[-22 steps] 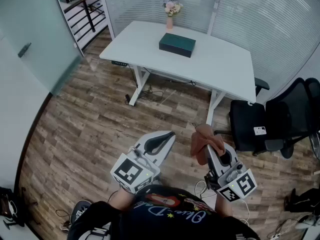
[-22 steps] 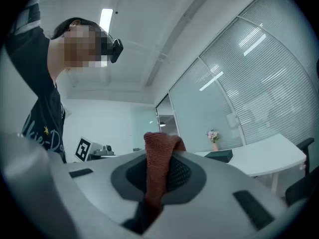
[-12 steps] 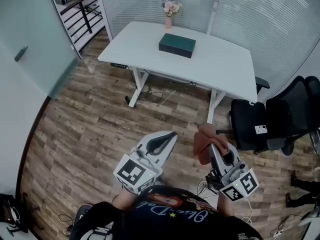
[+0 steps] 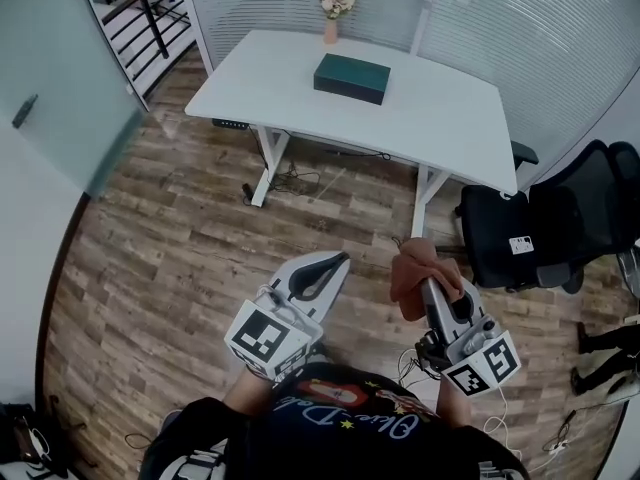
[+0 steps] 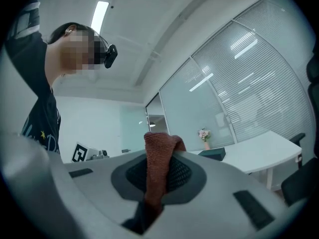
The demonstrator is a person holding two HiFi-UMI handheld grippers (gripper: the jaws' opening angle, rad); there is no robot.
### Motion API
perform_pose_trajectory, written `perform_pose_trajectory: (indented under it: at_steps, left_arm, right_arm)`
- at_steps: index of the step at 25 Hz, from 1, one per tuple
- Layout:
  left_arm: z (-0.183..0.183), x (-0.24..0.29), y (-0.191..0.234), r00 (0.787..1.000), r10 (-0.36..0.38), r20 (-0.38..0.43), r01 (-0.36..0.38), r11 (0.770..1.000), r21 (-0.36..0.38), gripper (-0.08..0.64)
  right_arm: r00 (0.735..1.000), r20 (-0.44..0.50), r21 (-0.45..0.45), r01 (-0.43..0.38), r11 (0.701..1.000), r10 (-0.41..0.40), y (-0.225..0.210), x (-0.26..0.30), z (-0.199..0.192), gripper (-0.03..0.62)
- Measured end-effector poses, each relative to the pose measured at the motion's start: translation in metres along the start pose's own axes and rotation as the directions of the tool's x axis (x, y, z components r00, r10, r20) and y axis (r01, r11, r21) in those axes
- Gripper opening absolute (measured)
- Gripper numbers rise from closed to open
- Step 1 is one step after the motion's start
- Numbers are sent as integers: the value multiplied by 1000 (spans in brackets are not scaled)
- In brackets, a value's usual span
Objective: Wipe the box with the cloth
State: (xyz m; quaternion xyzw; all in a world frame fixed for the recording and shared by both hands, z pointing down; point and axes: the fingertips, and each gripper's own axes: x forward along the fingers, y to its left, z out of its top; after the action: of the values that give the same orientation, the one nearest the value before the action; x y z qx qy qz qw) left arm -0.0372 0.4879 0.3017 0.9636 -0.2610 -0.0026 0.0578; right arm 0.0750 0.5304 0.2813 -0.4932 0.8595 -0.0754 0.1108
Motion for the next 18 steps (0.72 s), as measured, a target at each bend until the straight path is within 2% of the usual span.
perform_pose_trajectory:
  at_steps: [8, 18]
  left_arm:
    - [-1, -15, 25, 1000, 0, -10, 1, 1000, 13, 3]
    - [-18, -32, 42, 998, 54, -17, -55, 997, -54, 3]
  right_arm:
    - [999, 10, -17, 32, 999, -32, 6, 23, -1, 28]
    - [999, -41, 3, 32, 999, -32, 0, 36, -18, 28]
